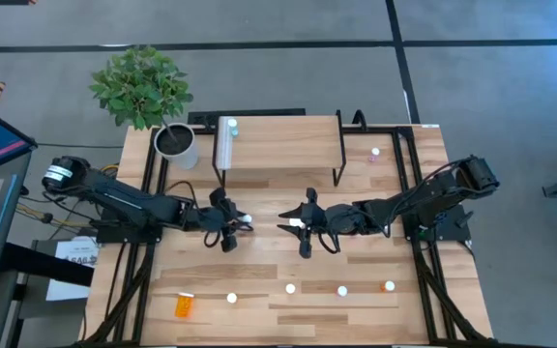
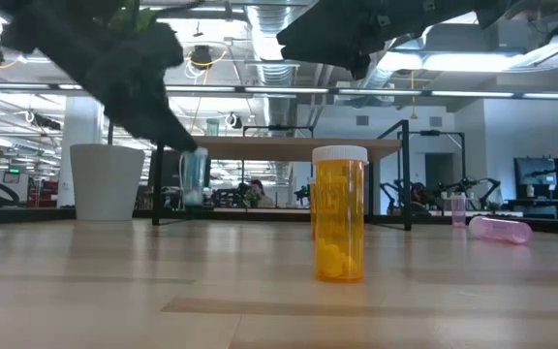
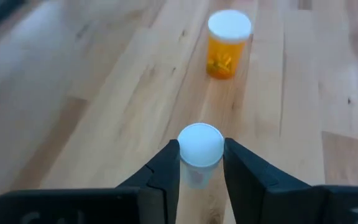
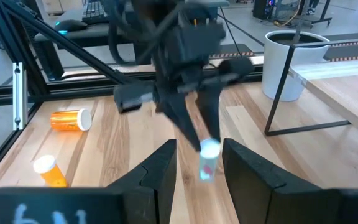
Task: Pick and place medicine bottles onto shelf by color
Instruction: Put the left blue pill bottle on the shelf aligned with the other blue pill bottle
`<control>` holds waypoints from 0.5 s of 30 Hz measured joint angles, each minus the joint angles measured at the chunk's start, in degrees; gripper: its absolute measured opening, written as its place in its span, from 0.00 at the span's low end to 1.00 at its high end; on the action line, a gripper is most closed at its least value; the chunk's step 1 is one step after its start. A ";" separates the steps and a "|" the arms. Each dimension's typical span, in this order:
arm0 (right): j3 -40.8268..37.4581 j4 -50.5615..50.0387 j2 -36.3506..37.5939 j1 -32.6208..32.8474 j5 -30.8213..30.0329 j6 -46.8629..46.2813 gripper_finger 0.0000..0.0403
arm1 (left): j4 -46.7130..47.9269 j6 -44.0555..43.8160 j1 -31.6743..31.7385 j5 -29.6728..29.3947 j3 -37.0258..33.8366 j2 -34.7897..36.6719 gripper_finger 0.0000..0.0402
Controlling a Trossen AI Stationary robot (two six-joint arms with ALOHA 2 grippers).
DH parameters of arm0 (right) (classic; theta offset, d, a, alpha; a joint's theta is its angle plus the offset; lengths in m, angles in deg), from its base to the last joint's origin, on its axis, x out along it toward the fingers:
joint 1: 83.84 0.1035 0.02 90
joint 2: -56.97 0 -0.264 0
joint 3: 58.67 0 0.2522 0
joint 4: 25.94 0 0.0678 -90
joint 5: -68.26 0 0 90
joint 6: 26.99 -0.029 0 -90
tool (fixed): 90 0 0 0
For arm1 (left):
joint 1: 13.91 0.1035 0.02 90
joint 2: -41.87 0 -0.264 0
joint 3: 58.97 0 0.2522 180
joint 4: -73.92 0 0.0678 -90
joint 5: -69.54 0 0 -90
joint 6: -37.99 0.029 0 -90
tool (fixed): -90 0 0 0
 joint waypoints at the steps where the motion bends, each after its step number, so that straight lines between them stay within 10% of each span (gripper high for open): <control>1: 0.00 0.07 0.00 0.00 0.00 0.00 0.38 | 2.43 -0.03 0.00 -1.14 1.41 0.96 0.21; 15: 0.00 1.76 0.04 0.00 0.00 -0.44 0.38 | 25.88 2.22 6.16 -13.39 21.16 12.11 0.22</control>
